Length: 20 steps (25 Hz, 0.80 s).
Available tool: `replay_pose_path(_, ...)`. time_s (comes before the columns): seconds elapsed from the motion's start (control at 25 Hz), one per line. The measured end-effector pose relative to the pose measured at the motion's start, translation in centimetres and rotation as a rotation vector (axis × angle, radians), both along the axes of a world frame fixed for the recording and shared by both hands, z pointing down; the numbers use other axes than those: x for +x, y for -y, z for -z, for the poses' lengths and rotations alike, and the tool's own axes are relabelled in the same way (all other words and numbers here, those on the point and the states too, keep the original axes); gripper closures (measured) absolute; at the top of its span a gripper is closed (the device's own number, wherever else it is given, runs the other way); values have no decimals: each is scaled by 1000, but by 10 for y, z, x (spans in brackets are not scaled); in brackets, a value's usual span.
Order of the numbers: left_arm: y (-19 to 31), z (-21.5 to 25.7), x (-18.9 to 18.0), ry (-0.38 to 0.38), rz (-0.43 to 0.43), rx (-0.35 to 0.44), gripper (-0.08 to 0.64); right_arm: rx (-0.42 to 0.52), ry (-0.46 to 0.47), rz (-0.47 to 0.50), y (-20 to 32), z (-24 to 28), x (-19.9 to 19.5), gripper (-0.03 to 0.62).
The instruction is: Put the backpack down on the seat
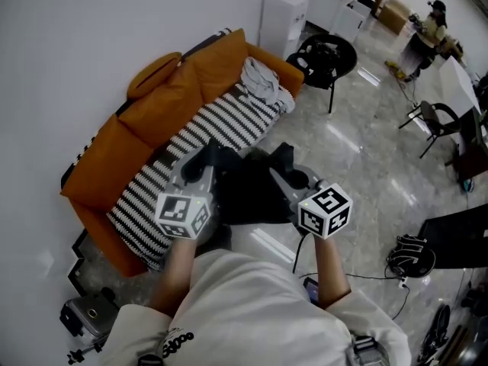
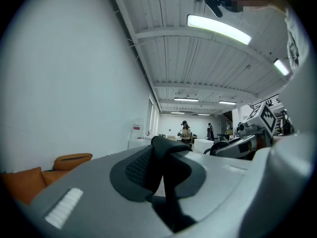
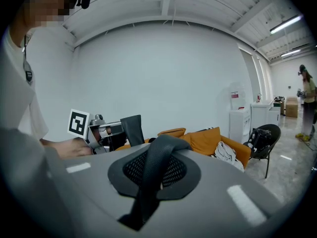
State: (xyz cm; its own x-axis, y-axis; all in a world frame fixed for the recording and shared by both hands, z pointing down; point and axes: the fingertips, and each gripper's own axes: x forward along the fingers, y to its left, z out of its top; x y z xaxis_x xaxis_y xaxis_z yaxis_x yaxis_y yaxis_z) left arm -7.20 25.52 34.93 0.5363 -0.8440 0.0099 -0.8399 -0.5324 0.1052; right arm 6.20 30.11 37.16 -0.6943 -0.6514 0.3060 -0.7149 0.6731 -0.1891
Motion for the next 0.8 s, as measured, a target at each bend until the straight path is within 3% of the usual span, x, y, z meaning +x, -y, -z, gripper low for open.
replay_pose_path(0.32, 89, 4, -13, 11, -9, -12, 516, -26, -3, -4, 84, 2, -15, 572)
replay_pose_path(0.8, 177, -5, -39, 12, -8, -68, 516, -82, -22, -11, 175, -7, -43, 572)
